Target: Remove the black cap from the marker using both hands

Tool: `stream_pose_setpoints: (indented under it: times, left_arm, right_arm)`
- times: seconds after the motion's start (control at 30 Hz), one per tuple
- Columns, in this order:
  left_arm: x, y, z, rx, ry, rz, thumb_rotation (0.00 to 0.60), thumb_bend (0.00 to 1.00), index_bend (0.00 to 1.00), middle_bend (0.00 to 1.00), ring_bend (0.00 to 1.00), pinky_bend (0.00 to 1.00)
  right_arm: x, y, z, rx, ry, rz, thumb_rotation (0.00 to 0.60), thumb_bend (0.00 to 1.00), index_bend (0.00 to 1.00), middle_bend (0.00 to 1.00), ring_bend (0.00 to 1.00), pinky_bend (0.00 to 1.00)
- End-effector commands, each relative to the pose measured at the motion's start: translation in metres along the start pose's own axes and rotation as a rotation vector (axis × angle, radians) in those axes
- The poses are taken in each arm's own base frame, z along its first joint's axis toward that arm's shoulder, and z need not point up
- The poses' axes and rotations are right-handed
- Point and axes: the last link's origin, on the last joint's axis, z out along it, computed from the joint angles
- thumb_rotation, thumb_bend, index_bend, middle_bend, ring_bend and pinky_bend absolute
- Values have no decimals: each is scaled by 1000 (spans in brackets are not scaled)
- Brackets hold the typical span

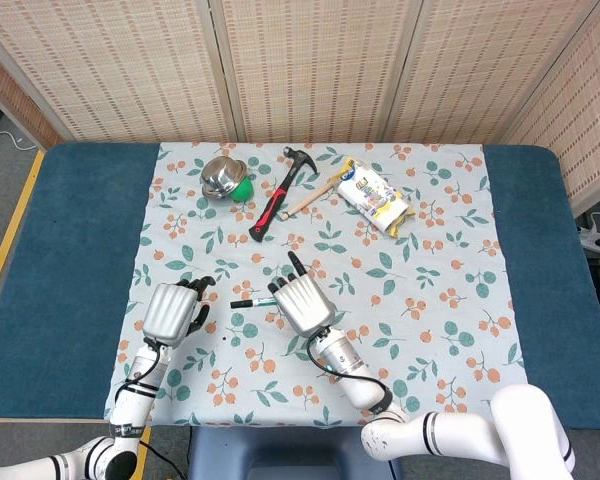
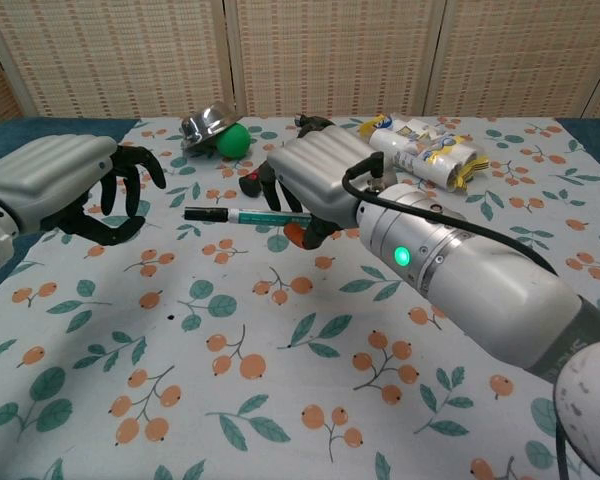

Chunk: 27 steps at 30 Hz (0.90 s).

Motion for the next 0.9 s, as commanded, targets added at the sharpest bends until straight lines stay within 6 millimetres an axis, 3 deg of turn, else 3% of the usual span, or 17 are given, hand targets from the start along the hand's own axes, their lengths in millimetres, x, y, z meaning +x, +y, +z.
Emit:
stream_pose_setpoints:
  times: [0.03, 0.37, 0.9]
  left_arm:
    - [-6, 6, 4, -2, -1, 0, 600, 390, 365, 546, 558, 798]
    - [-8, 12, 2, -4, -37, -29, 600, 381, 368, 555, 559, 815]
    - [-4, 35, 5, 43, -102, -273, 600, 371, 386, 590, 569, 829]
  right_arm:
    - [-2, -1, 1, -3, 0, 0, 600, 392, 891, 824, 534, 103]
    - [-4, -1, 3, -12, 17, 10, 600, 392, 891, 823, 544, 108]
    - [-7, -13, 6, -16, 19, 46, 600, 394, 892, 824, 545, 109]
